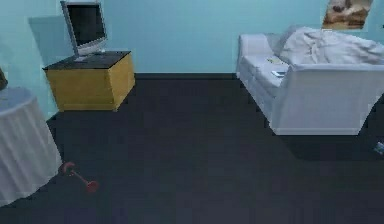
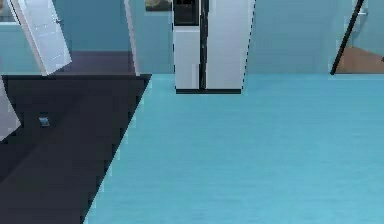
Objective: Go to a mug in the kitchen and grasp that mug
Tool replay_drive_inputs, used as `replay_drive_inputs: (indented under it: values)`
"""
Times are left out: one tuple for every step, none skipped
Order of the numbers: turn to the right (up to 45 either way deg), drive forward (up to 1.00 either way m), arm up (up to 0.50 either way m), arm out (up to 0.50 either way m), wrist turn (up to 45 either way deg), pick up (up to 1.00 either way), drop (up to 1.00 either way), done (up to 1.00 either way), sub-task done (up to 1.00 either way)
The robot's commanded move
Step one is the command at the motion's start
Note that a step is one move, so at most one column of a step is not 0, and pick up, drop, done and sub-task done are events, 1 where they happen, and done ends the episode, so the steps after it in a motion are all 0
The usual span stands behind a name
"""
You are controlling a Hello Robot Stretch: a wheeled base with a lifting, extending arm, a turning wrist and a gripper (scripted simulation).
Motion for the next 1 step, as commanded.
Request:
replay_drive_inputs:
  values:
    - [-12.0, 0.0, 0.0, 0.0, 0.0, 0.0, 0.0, 0.0, 0.0]
